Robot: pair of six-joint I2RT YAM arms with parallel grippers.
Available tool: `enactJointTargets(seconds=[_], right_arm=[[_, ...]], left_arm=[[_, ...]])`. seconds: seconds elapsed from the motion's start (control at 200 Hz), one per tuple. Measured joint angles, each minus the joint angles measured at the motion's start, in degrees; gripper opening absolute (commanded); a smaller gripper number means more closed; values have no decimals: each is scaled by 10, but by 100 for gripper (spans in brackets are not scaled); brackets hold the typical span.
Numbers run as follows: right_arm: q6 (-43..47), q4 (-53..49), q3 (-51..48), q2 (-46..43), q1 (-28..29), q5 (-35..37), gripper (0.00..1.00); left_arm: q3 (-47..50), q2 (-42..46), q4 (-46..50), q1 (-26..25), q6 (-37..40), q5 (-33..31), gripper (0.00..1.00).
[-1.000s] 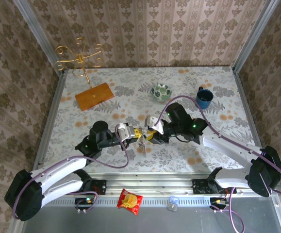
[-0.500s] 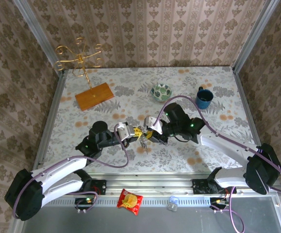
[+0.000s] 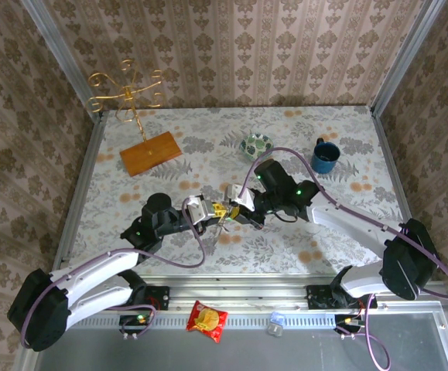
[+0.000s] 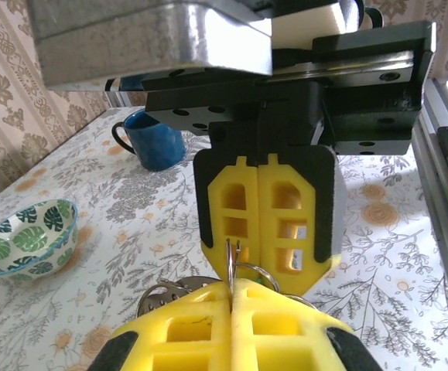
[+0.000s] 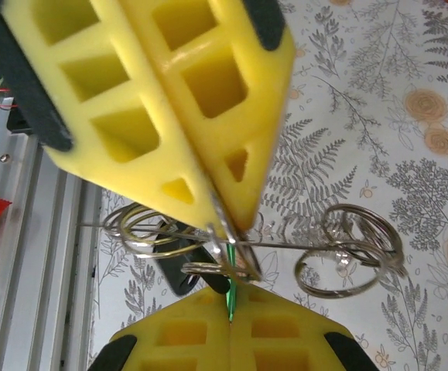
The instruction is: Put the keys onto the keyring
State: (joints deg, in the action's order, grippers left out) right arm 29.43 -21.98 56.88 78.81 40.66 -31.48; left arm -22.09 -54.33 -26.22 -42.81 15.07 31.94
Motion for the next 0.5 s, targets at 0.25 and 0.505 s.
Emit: enactJointTargets(seconds=[0.25,0.505], right_arm=[[0,-3,-3,-8,-5,-2,25],[-16,42,-59,-83,-21,4,25]], left_arm=[[0,0,0,-7,19,-7,0],[7,0,0,-7,21,-4,0]])
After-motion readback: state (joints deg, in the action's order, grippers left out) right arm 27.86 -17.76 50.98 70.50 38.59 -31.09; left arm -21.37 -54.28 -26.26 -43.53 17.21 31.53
